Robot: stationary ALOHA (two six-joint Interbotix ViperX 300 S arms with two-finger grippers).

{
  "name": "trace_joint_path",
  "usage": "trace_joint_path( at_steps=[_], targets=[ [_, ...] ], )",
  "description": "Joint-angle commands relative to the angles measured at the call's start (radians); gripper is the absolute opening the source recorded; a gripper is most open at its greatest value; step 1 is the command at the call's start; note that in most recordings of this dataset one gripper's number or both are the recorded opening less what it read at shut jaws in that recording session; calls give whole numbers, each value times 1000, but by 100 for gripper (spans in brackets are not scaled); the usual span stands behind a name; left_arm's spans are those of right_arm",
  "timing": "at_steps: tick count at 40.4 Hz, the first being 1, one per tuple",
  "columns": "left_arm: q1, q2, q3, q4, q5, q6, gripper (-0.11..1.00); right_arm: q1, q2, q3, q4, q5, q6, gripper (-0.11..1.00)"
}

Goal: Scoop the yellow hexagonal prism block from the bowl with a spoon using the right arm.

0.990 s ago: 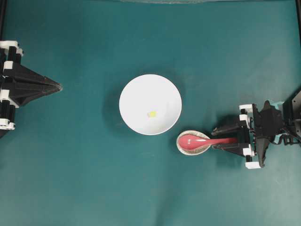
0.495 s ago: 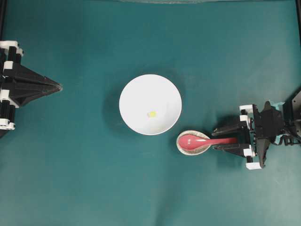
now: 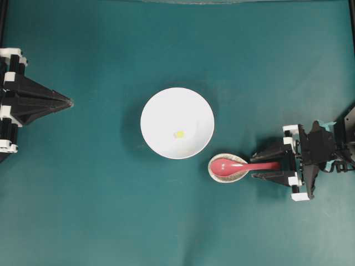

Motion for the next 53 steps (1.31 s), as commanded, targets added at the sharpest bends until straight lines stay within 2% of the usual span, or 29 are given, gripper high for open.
trace_joint_path(
  at_steps=[1,15,46,53],
  targets=[
    [2,8,-20,2,-5,-2,0,5,-9,-2,3,-11,0,49],
    [2,9,-20,2,-5,-2,0,5,-11,-3,5,-11,-3,35],
    [2,8,-20,2,-9,-2,0,5,-34,-5,5,-6,-17,35],
    [2,8,-20,2,-8,-2,0,5,-58,-2,5,-6,-17,26]
  ],
)
